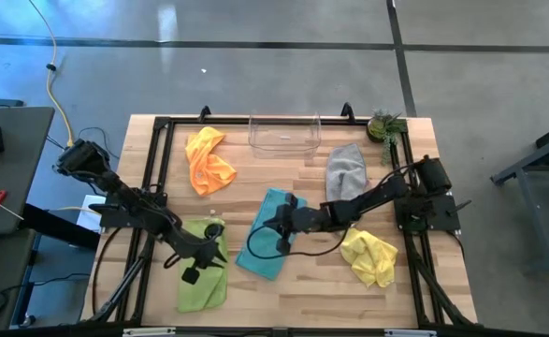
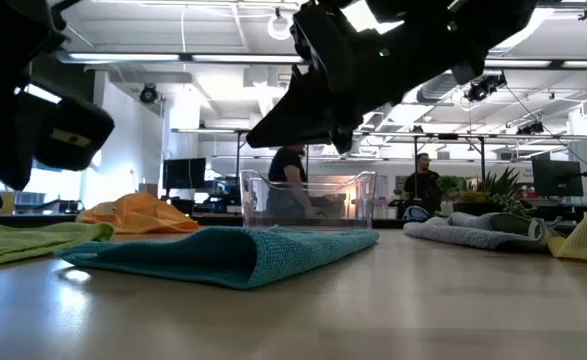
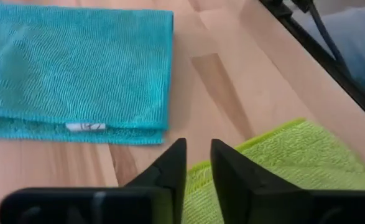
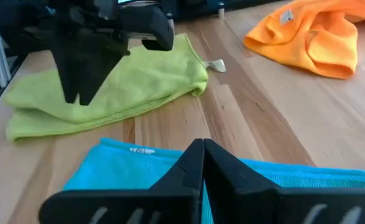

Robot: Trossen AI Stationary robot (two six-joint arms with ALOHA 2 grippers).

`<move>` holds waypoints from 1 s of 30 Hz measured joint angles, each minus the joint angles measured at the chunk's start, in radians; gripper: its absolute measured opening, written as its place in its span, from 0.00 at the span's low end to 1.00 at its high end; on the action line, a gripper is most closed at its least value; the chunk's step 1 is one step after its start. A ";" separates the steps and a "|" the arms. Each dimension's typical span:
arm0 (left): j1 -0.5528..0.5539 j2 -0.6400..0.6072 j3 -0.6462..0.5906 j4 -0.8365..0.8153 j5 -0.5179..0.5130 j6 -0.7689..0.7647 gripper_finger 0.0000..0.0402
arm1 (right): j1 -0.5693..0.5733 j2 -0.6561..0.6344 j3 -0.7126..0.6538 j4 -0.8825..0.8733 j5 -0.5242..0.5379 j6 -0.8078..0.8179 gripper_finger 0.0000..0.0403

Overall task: Fold microfiber towels
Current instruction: Fold the blue towel on the table

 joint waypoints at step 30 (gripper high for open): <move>-0.002 0.335 0.238 -0.104 -0.223 0.100 0.28 | 0.011 0.000 0.001 -0.001 -0.007 -0.060 0.00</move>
